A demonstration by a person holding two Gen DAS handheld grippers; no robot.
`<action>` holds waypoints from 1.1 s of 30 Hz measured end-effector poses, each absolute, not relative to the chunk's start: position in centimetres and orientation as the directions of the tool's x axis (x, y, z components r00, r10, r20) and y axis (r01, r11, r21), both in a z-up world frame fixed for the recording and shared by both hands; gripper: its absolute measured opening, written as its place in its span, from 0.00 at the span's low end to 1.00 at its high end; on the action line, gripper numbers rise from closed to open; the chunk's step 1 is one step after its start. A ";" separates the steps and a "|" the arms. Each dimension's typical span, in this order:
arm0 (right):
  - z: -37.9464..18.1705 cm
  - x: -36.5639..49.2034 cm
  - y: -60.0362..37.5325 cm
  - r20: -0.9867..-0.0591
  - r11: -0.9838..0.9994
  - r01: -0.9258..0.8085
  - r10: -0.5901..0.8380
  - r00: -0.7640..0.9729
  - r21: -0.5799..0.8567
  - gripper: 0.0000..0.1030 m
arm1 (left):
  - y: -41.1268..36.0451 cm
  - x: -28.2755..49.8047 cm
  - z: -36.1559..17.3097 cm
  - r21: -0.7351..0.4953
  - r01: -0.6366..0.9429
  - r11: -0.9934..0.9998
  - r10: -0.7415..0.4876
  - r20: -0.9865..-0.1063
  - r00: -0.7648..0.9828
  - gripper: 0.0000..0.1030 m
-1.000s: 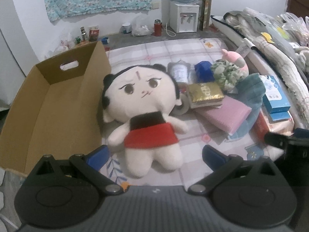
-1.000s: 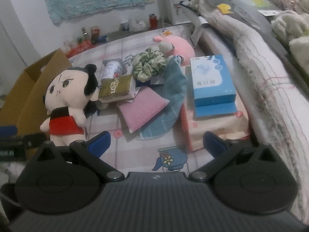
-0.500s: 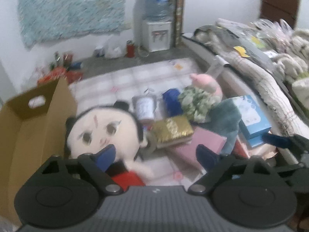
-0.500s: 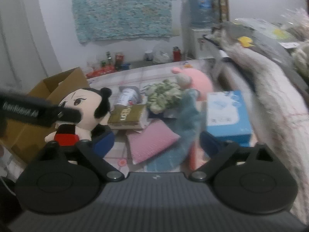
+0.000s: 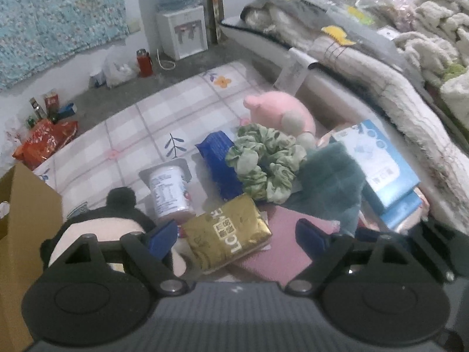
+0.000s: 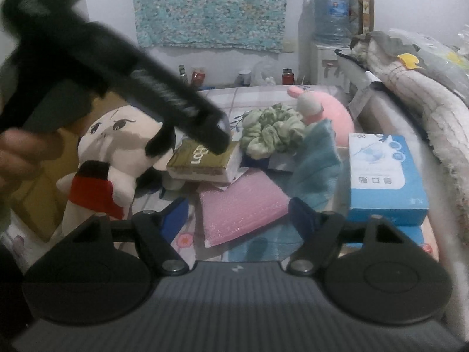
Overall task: Organize soft objects
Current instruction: 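Move the left gripper toward the gold foil packet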
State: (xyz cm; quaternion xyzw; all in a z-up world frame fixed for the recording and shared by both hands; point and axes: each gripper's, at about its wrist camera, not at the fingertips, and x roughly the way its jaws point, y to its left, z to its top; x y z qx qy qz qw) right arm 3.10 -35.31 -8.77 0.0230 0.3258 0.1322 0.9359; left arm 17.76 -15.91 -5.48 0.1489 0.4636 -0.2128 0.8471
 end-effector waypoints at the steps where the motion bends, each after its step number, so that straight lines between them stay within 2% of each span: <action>1: -8.9 3.1 -35.3 -0.603 0.964 -0.233 0.261 0.754 0.126 0.73 | -16.1 18.1 -5.8 0.057 0.501 0.864 -0.219 -0.853 0.474 0.86; 3: -9.1 3.2 -35.3 -0.602 0.965 -0.230 0.260 0.755 0.127 0.73 | -16.6 18.6 -6.4 0.068 0.501 0.863 -0.201 -0.864 0.463 0.83; 5: -9.2 3.3 -35.5 -0.599 0.965 -0.227 0.261 0.757 0.134 0.73 | -17.0 18.9 -7.1 0.081 0.504 0.860 -0.179 -0.877 0.447 0.68; 6: -9.2 3.4 -35.6 -0.598 0.964 -0.227 0.263 0.757 0.138 0.73 | -17.1 19.0 -7.4 0.085 0.506 0.859 -0.170 -0.884 0.436 0.65; 13: -9.1 3.1 -36.2 -0.586 0.966 -0.218 0.257 0.769 0.138 0.73 | -17.7 19.1 -8.7 0.112 0.504 0.856 -0.128 -0.899 0.418 0.62; 15: -9.0 2.9 -36.5 -0.582 0.968 -0.209 0.251 0.774 0.140 0.73 | -17.9 19.0 -8.6 0.115 0.502 0.857 -0.127 -0.898 0.421 0.58; 17: -8.9 2.7 -36.7 -0.584 0.970 -0.197 0.241 0.775 0.139 0.73 | -18.2 18.7 -8.3 0.118 0.510 0.852 -0.130 -0.896 0.425 0.47; 21: -8.5 1.8 -37.1 -0.580 0.974 -0.182 0.225 0.783 0.132 0.73 | -18.7 17.9 -7.9 0.128 0.525 0.841 -0.136 -0.890 0.434 0.36; 25: -8.2 0.9 -37.6 -0.574 0.977 -0.166 0.213 0.790 0.134 0.73 | -18.9 17.3 -7.8 0.128 0.527 0.840 -0.132 -0.894 0.427 0.32; 28: -8.3 0.5 -37.9 -0.578 0.977 -0.157 0.212 0.788 0.143 0.73 | -18.7 16.8 -7.4 0.078 0.540 0.838 -0.177 -0.897 0.404 0.32; 31: -8.6 0.3 -38.1 -0.585 0.977 -0.156 0.213 0.782 0.148 0.73 | -18.5 16.1 -6.9 0.085 0.584 0.807 -0.204 -0.888 0.411 0.38; 33: -8.7 0.4 -38.1 -0.585 0.976 -0.162 0.216 0.782 0.144 0.73 | -18.3 15.5 -6.4 0.149 0.608 0.780 -0.186 -0.872 0.453 0.50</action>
